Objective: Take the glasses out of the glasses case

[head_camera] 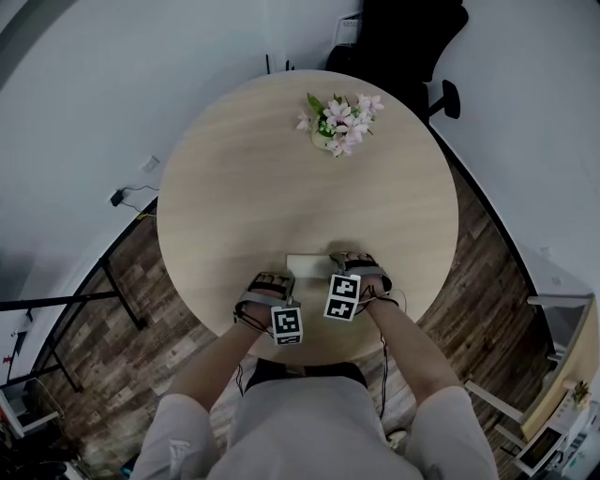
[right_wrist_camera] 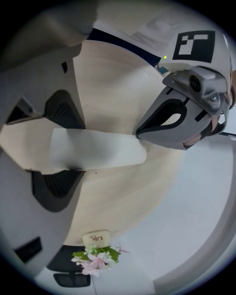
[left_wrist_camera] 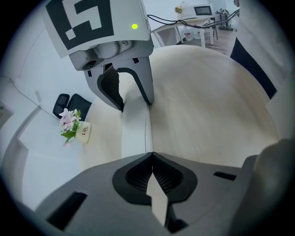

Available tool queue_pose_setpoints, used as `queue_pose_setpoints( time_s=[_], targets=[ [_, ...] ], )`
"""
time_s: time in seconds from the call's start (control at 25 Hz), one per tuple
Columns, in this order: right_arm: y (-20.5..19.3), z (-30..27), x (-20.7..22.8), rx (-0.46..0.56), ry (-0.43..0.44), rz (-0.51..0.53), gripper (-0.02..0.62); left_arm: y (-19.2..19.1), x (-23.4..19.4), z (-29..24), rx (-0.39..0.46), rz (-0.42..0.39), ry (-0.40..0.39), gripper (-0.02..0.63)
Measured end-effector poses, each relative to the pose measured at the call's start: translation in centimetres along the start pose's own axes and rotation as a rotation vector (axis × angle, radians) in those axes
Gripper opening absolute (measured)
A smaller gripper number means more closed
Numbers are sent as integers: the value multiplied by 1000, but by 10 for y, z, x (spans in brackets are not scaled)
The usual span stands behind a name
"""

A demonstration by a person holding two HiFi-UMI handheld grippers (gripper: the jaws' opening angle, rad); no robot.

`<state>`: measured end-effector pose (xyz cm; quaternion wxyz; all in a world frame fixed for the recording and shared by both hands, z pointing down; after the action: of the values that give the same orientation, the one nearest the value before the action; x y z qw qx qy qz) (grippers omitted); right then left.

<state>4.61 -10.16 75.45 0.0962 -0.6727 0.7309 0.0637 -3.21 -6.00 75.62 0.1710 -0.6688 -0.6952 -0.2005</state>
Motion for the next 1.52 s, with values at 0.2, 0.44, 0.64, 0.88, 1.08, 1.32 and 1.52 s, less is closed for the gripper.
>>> queue_pose_setpoints(
  time_s=[0.2,0.44,0.64,0.88,1.08,1.32,1.52],
  targets=[
    [1,1,2,11,61,-5,262,-1,0,0,1,-14,10,8],
    [2,7,8,50,236,-34,262,-1,0,0,-7,-6,25,8],
    [1,11,18,76,366,-57,261,0,0,-1,-6,-4,30,8],
    [0,26,36,130,290,-109,249,0,0,0,-10,-7,25,8],
    [1,38,57,153,187,-92,178,-2,0,0,-10,-16,26,8],
    [-1,41,71,126,77,-54,152,1,1,1,-4,-12,14,8],
    [-3,49,80,110,-28,-21,138,-1,0,-1,1,-18,42,8]
  ],
)
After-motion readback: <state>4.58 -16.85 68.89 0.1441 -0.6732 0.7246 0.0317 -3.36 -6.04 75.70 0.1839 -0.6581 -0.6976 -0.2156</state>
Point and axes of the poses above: the fingertips, and each gripper's own axes: z backward along the fingers, x to its right, y out of its top, the point moved 1 cm from there along z, backward along the fingers, and after that the axes turned 9 degrees about -x, right-handed, at the moved point
